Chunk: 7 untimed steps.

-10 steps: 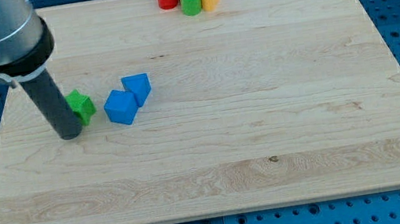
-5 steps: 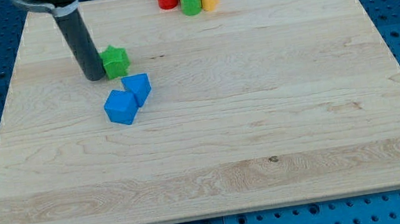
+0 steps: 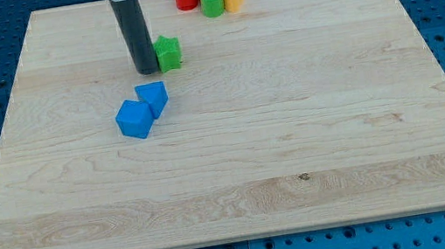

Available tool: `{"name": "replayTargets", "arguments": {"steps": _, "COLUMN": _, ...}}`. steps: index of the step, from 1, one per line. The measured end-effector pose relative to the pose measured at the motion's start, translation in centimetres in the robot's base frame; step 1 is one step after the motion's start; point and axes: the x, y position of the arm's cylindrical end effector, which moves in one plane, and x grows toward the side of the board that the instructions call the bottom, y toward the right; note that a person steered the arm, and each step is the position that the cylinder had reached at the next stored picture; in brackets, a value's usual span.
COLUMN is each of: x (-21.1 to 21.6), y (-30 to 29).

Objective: Move the green star towards the bottom of the red circle

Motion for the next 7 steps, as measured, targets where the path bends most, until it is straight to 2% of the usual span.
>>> {"name": "replayTargets", "arguments": {"steps": 1, "x": 0.0, "y": 0.2}}
{"name": "replayTargets", "arguments": {"steps": 3, "x": 3.2, "y": 0.4}}
{"name": "replayTargets", "arguments": {"steps": 4, "x": 3.1, "y": 1.5}}
{"name": "replayTargets", "arguments": {"steps": 5, "x": -0.4, "y": 1.0}}
{"name": "replayTargets", "arguments": {"steps": 7, "x": -1.3, "y": 2.4}}
